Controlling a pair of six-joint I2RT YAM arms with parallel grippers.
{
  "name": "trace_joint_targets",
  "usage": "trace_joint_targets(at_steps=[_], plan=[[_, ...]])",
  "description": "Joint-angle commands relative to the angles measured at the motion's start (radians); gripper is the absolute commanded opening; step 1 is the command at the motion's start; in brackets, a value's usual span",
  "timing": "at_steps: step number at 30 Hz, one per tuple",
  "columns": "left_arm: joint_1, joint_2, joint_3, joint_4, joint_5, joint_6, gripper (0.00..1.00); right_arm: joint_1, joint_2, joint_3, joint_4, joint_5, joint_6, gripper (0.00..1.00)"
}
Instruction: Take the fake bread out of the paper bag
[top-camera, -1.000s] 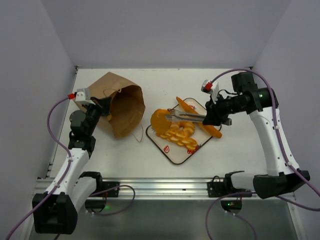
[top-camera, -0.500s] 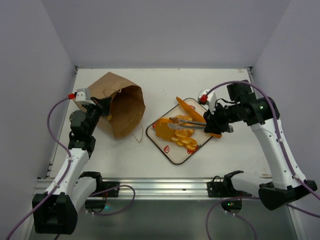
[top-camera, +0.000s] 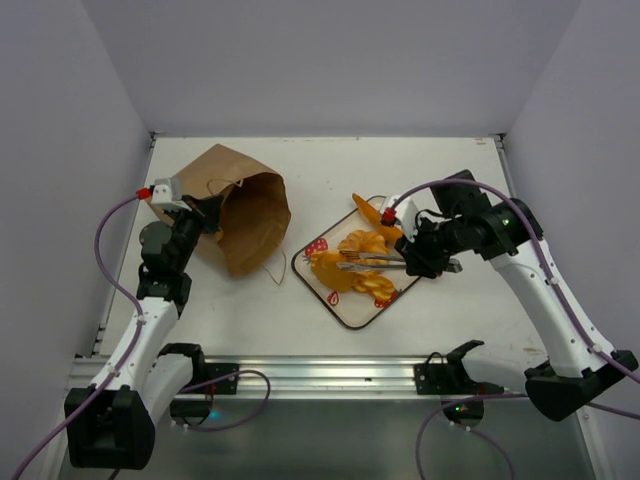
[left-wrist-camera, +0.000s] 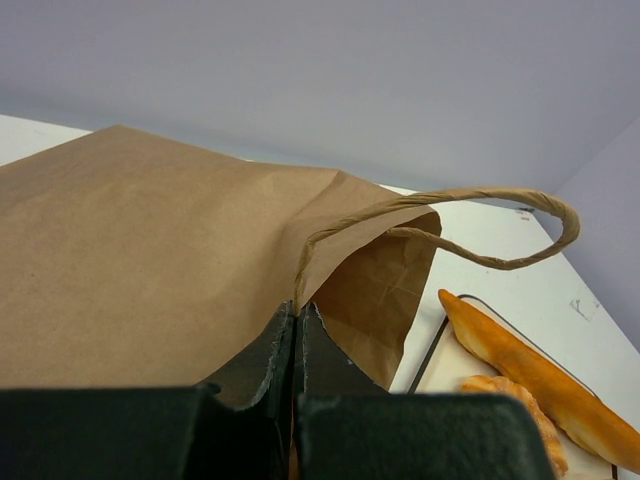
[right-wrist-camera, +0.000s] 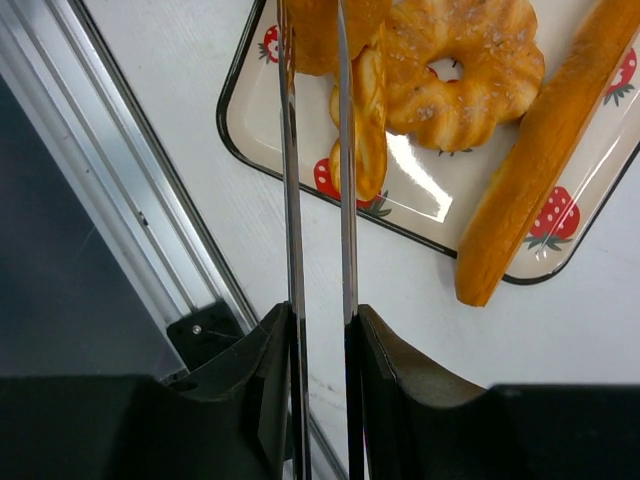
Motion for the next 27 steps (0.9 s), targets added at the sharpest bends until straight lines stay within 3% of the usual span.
trace_joint_targets(at_steps=[1,7,14,22,27], plan=[[0.004,-0.012,-0.003,0.022,-0.016,0.028,0.00,0.050,-0.027,-0.008,-0.224,0.116,0.020,0.00],[0.004,-0.001,-0.003,0.025,-0.018,0.027,0.00,0.137,-0.025,-0.011,-0.226,0.241,0.030,0.00],[0.004,-0.003,-0.009,0.025,-0.022,0.036,0.00,0.142,-0.028,0.011,-0.221,0.124,0.013,0.00],[0.004,-0.010,-0.011,0.017,-0.025,0.038,0.00,0.142,-0.061,0.109,-0.223,0.106,0.024,0.00],[0.004,0.003,-0.011,0.022,-0.014,0.033,0.00,0.140,-0.140,0.064,-0.223,0.116,0.027,0.00]])
